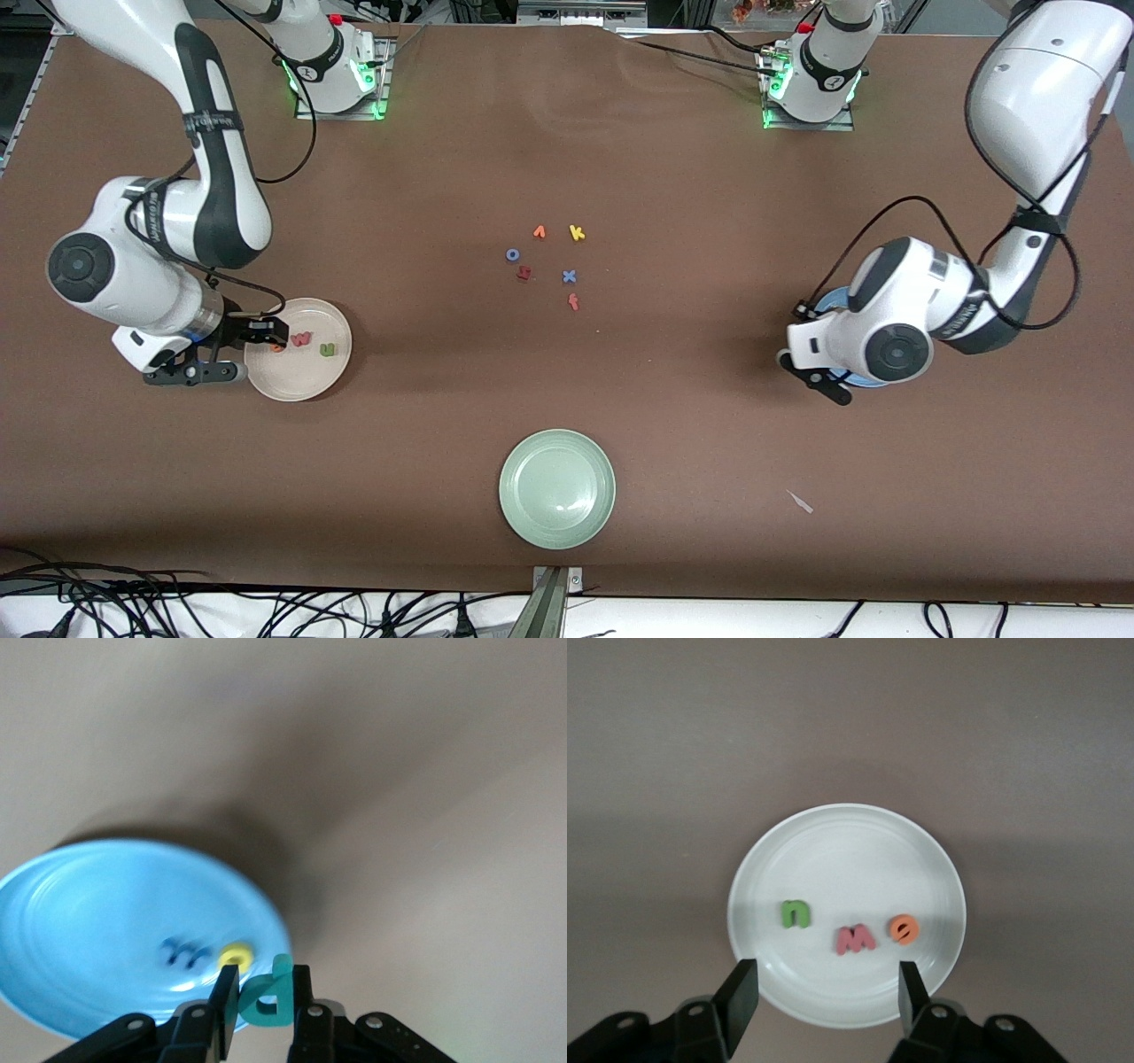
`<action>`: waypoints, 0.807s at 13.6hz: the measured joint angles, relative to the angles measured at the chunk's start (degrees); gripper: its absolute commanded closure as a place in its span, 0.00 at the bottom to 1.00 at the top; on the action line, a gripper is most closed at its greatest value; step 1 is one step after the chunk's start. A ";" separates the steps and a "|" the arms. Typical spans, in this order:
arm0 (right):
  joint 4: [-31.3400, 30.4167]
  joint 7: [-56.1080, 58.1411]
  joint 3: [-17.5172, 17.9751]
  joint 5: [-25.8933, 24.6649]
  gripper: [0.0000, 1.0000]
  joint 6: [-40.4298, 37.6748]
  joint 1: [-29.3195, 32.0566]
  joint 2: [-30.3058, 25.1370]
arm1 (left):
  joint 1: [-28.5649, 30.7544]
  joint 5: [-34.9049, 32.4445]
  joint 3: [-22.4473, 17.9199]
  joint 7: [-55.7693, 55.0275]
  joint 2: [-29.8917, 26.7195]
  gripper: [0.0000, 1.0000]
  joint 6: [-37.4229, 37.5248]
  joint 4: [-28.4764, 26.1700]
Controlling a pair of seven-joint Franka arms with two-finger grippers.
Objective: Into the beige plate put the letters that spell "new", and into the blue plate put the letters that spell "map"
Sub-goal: 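Carry the orange e to the white plate while the left gripper carries the d, then release both letters onto the plates and draw both grippers back to rest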
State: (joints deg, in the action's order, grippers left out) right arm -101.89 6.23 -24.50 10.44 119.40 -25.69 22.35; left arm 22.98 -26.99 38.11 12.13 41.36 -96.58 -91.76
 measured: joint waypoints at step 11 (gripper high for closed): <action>17.56 -2.03 -0.47 -3.74 0.00 -22.68 -0.38 -6.43 | 2.55 -2.01 -2.79 5.74 -4.58 0.00 9.39 6.62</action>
State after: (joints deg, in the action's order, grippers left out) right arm -84.33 4.20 -24.97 6.70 96.72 -26.06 15.92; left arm 25.52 -28.99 35.32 17.86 36.78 -87.19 -85.14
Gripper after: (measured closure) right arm 0.000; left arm 0.000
